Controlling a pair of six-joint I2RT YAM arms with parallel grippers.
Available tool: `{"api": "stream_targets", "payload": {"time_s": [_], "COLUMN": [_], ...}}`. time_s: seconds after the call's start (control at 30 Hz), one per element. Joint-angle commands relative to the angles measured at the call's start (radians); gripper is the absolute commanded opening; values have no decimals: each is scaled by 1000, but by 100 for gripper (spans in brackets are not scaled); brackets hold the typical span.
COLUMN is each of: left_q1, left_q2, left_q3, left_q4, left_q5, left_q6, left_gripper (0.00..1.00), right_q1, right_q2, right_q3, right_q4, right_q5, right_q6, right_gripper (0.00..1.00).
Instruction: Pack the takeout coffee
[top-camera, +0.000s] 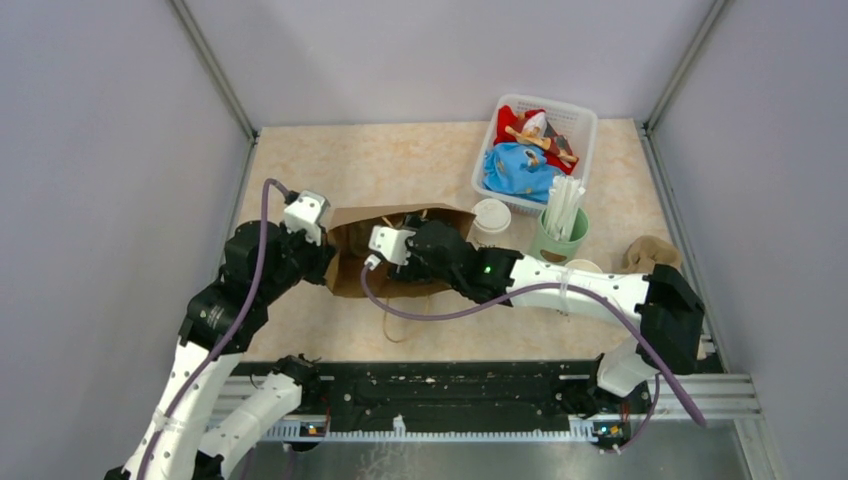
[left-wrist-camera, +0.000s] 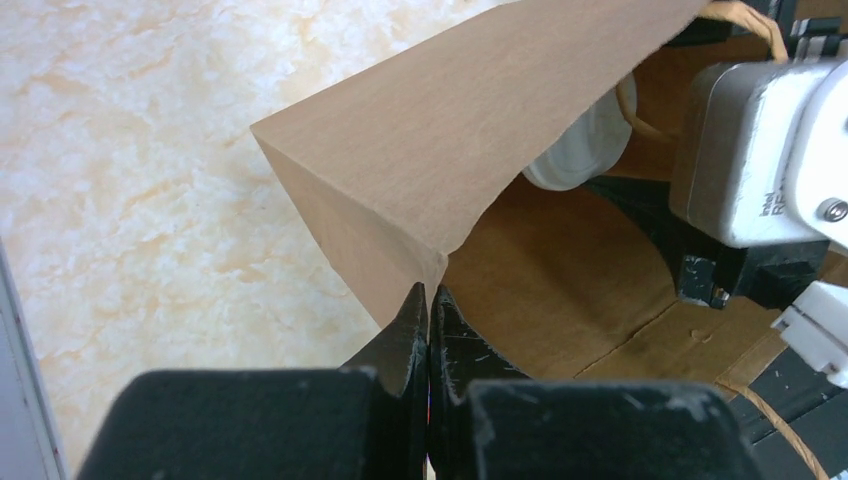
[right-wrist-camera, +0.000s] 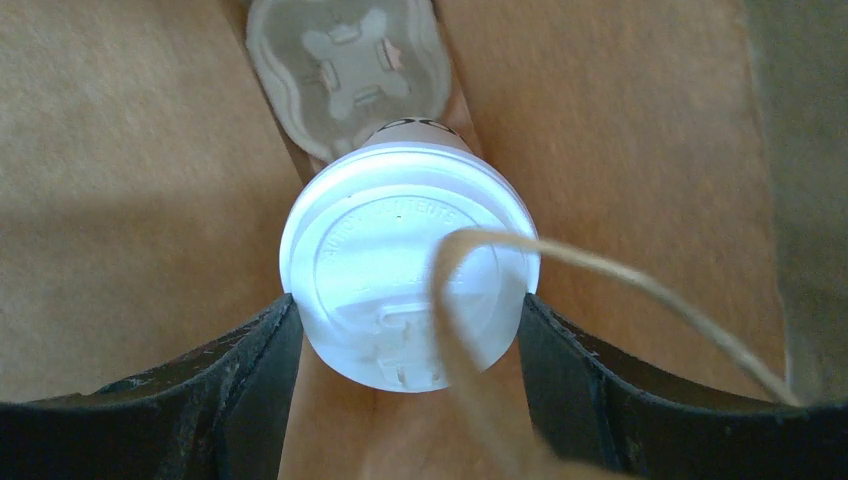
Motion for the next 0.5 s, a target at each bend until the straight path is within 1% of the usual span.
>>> {"api": "stream_targets", "payload": {"time_s": [0.0,0.13,0.17,0.23,0.3,0.47], "left_q1": [-1,-1,-1,-2,0,-1], "left_q2": [-30,-83,-94,-112,-125,-121], "left_q3": [-18,-74,-90,-112,-118,-113], "left_q4": [29,53,59,67,76,70], "left_q5": [-51,-52,-81,-91,-92,-68], "left_q6": [-21,-22,-16,-11,24,41], "left_gripper": [0,0,0,0,0,0], "right_q1": [-12,-13,-13,-13,-16,-26], "right_q2": [19,39,47,63,83,110], "right_q3": [91,116,121,129,140,154], "right_q4": [-67,-131,-141,-146,-145,-149], "right_q5": [45,50,59,78,85,97], "right_q6": [-36,-23,-20,-24,-29,-31], "right_gripper": [47,48,47,47,47,47]}}
